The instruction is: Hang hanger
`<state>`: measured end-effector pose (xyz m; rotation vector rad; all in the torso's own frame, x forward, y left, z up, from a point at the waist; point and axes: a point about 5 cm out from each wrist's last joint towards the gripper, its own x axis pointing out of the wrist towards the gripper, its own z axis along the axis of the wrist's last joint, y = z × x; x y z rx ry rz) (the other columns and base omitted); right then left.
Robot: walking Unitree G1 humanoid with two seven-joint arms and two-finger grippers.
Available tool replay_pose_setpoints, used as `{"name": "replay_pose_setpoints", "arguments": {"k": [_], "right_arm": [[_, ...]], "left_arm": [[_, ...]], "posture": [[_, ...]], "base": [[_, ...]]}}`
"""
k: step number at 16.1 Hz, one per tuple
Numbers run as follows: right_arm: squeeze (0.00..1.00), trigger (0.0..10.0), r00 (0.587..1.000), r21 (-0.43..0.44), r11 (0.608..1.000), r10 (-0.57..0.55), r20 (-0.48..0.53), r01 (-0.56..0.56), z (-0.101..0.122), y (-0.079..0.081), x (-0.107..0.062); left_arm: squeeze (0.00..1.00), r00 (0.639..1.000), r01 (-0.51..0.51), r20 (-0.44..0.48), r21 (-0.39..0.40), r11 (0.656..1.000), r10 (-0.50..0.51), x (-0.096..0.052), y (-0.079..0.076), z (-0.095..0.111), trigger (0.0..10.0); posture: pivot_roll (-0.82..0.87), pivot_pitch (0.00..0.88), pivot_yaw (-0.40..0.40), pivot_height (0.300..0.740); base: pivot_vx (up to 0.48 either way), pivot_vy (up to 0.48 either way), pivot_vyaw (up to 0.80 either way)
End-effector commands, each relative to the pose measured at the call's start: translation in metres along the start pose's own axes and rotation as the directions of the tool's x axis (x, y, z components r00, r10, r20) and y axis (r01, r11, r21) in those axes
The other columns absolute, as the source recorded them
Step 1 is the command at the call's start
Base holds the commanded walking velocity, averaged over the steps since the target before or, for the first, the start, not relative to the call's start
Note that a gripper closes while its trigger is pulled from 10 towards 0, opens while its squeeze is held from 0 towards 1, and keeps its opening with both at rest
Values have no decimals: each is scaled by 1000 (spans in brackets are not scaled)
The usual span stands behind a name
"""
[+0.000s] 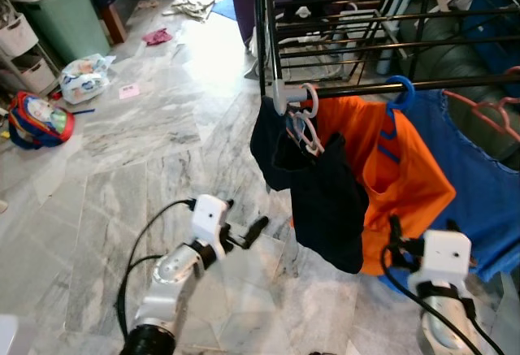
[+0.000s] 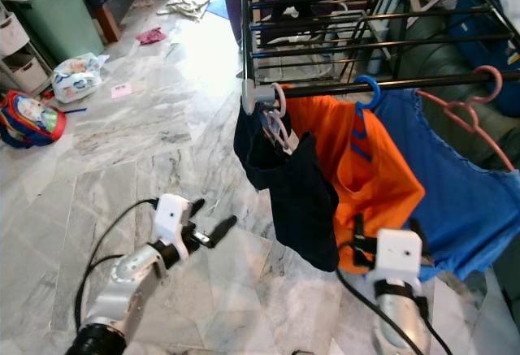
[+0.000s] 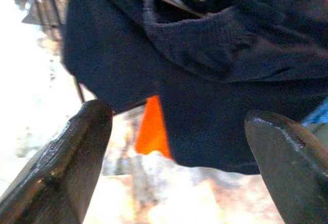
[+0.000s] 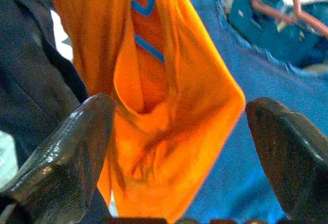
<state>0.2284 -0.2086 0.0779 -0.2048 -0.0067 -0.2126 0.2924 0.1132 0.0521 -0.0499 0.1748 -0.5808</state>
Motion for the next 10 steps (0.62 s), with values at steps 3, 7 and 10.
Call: {"name": "replay_pose_setpoints", "arguments": {"k": [3, 7, 10], "right_arm": [[0, 10000, 997, -7, 997, 78, 7, -78, 3, 17, 5], [0, 10000, 999, 21, 999, 48, -9, -48, 2, 23, 6], [0, 10000, 999, 15, 999, 37, -8, -37, 1, 23, 7]], "left_arm": [[0, 995, -97, -10, 35, 995, 97, 4, 13, 2, 10000], [0, 969, -243, -21, 78, 967, 245, -1, 28, -6, 10000], [0, 903, -429, 57, 171, 887, 426, -21, 52, 3, 10000]], "posture": [[-115, 66, 87, 740], [-104, 50, 67, 740], [-86, 60, 61, 740]], "base": [[0, 0, 0], [0, 0, 0], [0, 0, 0]]}}
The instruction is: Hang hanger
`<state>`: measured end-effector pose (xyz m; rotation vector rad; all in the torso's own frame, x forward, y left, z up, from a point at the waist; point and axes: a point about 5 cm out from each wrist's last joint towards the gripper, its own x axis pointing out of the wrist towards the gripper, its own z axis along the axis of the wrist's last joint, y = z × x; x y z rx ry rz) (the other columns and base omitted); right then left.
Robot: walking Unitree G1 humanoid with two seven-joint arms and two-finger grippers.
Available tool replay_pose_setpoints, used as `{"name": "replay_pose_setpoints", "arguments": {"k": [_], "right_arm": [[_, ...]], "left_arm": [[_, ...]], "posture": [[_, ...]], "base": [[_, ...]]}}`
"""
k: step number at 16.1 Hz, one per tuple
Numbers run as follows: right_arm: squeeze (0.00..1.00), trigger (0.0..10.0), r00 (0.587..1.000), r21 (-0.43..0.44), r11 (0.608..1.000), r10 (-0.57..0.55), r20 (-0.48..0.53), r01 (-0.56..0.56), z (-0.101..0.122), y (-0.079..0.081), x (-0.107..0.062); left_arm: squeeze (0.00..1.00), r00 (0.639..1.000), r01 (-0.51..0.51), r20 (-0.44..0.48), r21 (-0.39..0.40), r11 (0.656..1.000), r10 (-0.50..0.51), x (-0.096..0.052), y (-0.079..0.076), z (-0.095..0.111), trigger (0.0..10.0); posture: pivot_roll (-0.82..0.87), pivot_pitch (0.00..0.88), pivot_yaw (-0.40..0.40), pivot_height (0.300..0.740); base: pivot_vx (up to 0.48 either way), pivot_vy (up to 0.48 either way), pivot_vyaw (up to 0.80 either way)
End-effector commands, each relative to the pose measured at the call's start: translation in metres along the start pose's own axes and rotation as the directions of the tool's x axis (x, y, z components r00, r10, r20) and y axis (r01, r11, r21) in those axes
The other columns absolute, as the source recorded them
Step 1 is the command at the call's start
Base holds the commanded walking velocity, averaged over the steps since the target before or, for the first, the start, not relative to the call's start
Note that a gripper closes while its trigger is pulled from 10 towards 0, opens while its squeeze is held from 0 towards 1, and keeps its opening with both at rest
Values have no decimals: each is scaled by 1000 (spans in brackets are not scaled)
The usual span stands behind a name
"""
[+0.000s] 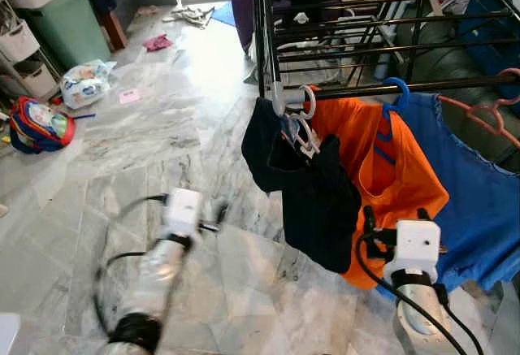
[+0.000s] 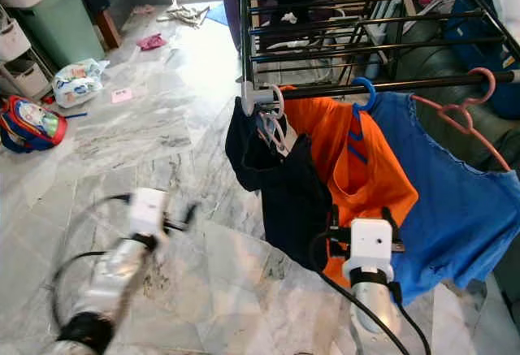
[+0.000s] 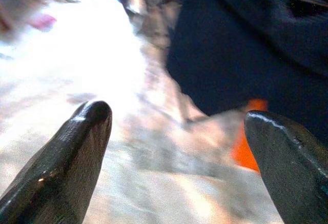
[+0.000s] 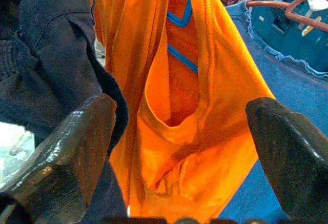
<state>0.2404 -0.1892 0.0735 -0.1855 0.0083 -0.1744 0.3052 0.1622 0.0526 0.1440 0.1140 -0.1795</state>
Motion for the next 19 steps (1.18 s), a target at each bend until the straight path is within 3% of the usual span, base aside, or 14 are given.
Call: {"name": "replay_pose_setpoints", "arguments": {"k": [1, 3, 7, 9, 10, 14, 16, 19], "right_arm": [[0, 10000, 1000, -9, 1000, -1, 6, 1, 0, 0, 0], [0, 10000, 1000, -31, 999, 21, 4, -21, -2, 0, 2], [0, 10000, 995, -52, 994, 99, 4, -98, 2, 9, 15], [0, 10000, 992, -42, 991, 128, -1, -128, 5, 13, 21], [0, 10000, 986, -17, 986, 164, 7, -164, 7, 14, 20], [0, 10000, 996, -6, 996, 89, 29, -89, 8, 1, 8], [0, 10000, 997, -33, 998, 60, 46, -59, 10, -9, 1], [0, 10000, 996, -42, 997, 66, 54, -64, 13, -18, 1]], "left_arm": [[0, 999, -51, 14, 36, 998, 50, -6, 12, -1, 10000], [0, 999, -46, 19, 72, 996, 45, -10, 23, 1, 10000], [0, 996, 50, 60, 211, 976, -64, 8, 32, 25, 10000], [0, 996, 41, 73, 209, 977, -57, 5, 36, 26, 10000], [0, 996, 53, 64, 188, 981, -66, -2, 34, 18, 10000], [0, 999, -40, 27, 105, 994, 38, -36, 22, -14, 10000], [0, 996, -82, 40, 97, 992, 78, -39, 26, -13, 10000], [0, 999, -4, 35, 124, 992, 0, -36, 19, -10, 10000]], "posture": [[-80, 62, 57, 740], [-55, 78, 30, 740], [-6, 74, -15, 740], [1, 74, -8, 740], [-3, 74, 8, 740], [-15, 85, 38, 740], [-12, 82, 40, 740], [-39, 77, 53, 740]], "base": [[0, 0, 0], [0, 0, 0], [0, 0, 0], [0, 0, 0], [0, 0, 0], [0, 0, 0], [0, 0, 0], [0, 0, 0]]}}
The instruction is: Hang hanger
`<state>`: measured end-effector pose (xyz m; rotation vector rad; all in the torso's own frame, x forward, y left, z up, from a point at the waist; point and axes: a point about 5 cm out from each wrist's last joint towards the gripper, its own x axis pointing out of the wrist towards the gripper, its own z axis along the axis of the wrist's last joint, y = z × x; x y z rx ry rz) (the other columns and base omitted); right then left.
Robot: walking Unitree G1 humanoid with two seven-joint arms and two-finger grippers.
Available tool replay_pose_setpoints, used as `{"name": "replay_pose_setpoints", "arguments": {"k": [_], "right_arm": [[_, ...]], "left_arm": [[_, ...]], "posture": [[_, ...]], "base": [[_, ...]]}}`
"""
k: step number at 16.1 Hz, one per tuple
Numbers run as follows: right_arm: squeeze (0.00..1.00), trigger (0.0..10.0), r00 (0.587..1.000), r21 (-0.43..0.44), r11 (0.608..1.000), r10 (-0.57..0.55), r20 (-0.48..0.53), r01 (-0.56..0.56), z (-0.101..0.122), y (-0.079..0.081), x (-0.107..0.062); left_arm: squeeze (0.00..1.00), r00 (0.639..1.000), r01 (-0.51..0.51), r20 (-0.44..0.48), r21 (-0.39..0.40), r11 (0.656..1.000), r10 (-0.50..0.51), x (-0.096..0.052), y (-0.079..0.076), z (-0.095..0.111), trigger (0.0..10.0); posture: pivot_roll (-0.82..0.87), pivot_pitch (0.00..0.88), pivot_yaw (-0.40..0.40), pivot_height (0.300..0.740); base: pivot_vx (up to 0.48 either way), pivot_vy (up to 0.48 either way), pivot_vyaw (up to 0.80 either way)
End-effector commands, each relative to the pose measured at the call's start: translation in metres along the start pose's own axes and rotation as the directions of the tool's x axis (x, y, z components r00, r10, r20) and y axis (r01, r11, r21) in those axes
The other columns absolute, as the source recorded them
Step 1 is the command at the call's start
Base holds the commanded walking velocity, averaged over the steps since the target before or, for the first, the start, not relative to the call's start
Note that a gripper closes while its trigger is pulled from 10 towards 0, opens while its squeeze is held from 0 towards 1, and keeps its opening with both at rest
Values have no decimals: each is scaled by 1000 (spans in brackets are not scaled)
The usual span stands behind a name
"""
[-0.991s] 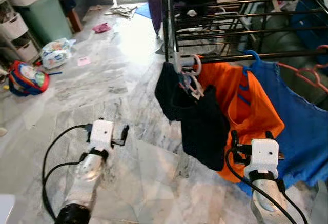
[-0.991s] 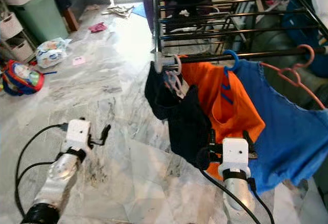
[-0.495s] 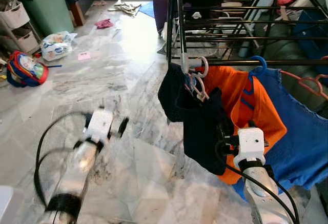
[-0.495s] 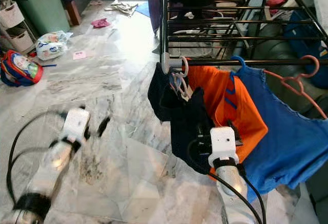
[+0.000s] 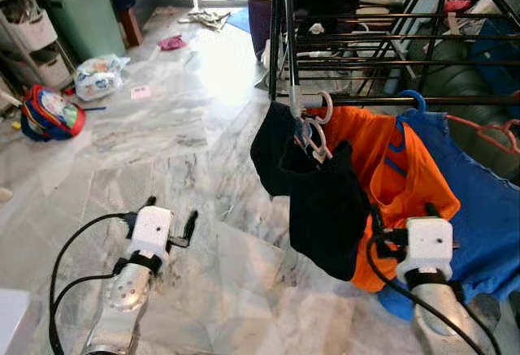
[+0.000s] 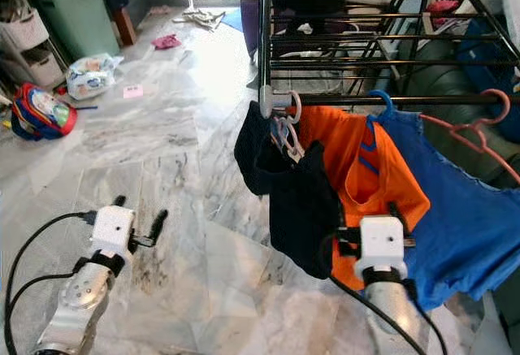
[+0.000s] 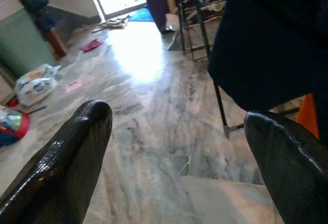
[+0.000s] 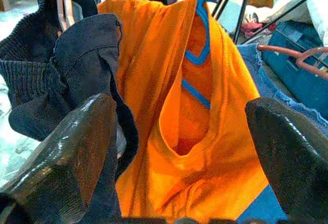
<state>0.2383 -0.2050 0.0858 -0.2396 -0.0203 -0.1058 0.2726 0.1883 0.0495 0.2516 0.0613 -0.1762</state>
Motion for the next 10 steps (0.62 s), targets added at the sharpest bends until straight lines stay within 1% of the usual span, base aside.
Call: {"name": "replay_pose_setpoints", "arguments": {"k": [1, 2, 3, 6, 9, 10], "right_arm": [[0, 10000, 1000, 8, 1000, -3, 14, 3, 4, -1, 1], [0, 10000, 1000, 25, 999, -23, 10, 23, 6, -1, 2], [0, 10000, 1000, 26, 999, -29, 9, 29, 6, -1, 1], [0, 10000, 999, 45, 998, -39, -4, 39, 3, 6, -6], [0, 10000, 999, 55, 998, -43, -16, 44, 0, 8, -9], [0, 10000, 999, 52, 997, -49, -17, 49, 0, 7, -9]], "left_arm": [[0, 1000, 24, -5, 14, 1000, -24, 3, -1, 2, 10000], [0, 999, 44, 0, 2, 999, -44, 11, -2, 7, 10000], [0, 999, 54, -1, -2, 999, -54, 13, -3, 8, 10000], [0, 995, 96, -6, -8, 995, -96, 17, -7, 10, 10000], [0, 993, 115, -11, -8, 993, -115, 18, -8, 10, 10000], [0, 993, 117, -15, -9, 993, -117, 20, -8, 10, 10000]], "posture": [[-49, 79, 57, 740], [-64, 79, 72, 740], [-71, 82, 81, 740], [-87, 83, 100, 740], [-91, 83, 107, 740], [-92, 83, 108, 740]], "base": [[0, 0, 0], [0, 0, -613], [0, 0, -800], [0, 0, -460], [0, 0, 0], [0, -251, 0]]}}
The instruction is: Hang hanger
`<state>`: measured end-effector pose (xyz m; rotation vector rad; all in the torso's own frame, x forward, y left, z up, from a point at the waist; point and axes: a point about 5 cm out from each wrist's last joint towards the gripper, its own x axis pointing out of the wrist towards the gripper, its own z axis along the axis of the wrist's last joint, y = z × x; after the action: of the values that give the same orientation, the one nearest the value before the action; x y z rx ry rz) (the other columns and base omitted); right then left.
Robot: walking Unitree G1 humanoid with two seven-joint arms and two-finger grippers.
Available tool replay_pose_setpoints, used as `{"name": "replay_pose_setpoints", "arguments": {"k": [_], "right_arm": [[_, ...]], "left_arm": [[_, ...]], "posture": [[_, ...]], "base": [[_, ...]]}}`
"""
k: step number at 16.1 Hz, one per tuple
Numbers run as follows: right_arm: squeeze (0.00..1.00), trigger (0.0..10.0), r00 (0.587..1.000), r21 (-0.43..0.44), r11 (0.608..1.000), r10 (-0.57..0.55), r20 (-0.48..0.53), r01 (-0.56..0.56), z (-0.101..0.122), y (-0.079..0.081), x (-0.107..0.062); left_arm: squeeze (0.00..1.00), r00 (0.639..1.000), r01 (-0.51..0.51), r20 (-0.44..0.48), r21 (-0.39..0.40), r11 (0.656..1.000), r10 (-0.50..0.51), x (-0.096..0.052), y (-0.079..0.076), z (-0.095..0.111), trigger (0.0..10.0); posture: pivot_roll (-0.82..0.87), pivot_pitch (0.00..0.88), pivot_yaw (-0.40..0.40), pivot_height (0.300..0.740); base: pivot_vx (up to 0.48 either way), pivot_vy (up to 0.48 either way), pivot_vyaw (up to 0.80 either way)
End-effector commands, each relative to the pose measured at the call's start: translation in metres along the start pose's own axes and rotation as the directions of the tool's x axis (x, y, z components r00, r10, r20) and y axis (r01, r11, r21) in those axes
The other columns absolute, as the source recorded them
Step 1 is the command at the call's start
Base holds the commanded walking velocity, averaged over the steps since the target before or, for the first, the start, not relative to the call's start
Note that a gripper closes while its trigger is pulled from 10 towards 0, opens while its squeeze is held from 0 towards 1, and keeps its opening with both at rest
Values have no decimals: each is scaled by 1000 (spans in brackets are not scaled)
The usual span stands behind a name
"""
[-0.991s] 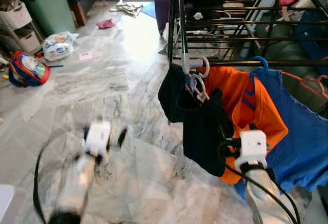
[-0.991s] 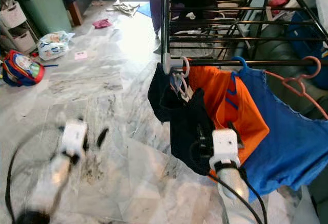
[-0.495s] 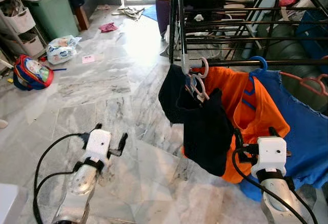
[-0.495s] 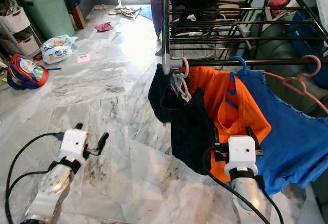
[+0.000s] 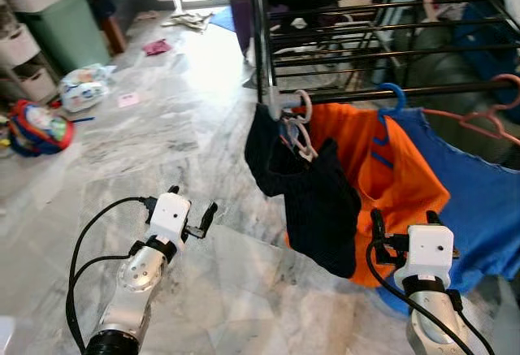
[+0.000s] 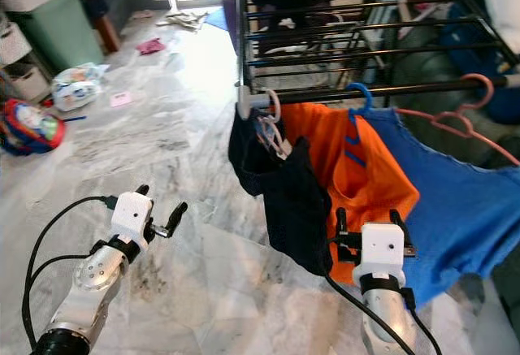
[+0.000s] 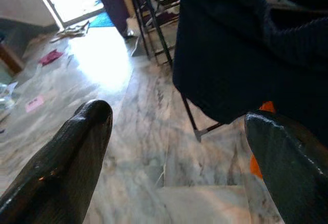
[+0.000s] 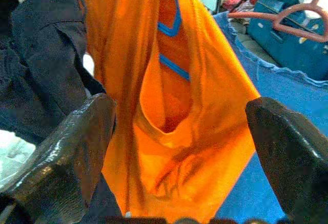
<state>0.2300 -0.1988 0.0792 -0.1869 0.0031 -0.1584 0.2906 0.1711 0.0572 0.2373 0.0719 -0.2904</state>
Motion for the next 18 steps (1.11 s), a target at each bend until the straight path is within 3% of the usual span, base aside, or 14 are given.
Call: {"name": "replay_pose_setpoints", "arguments": {"k": [1, 18], "right_arm": [[0, 10000, 1000, 1, 1000, 1, 17, -1, 5, 0, 0], [0, 10000, 1000, 20, 1000, 21, 15, -21, 6, 1, 1]], "left_arm": [[0, 1000, 4, -20, -2, 1000, -4, 0, 3, -3, 10000], [0, 998, 44, -33, -24, 999, -45, 0, -4, -5, 10000]], "posture": [[-92, 83, 107, 740], [-96, 95, 108, 740]], "base": [[0, -255, 0], [0, -324, 0]]}}
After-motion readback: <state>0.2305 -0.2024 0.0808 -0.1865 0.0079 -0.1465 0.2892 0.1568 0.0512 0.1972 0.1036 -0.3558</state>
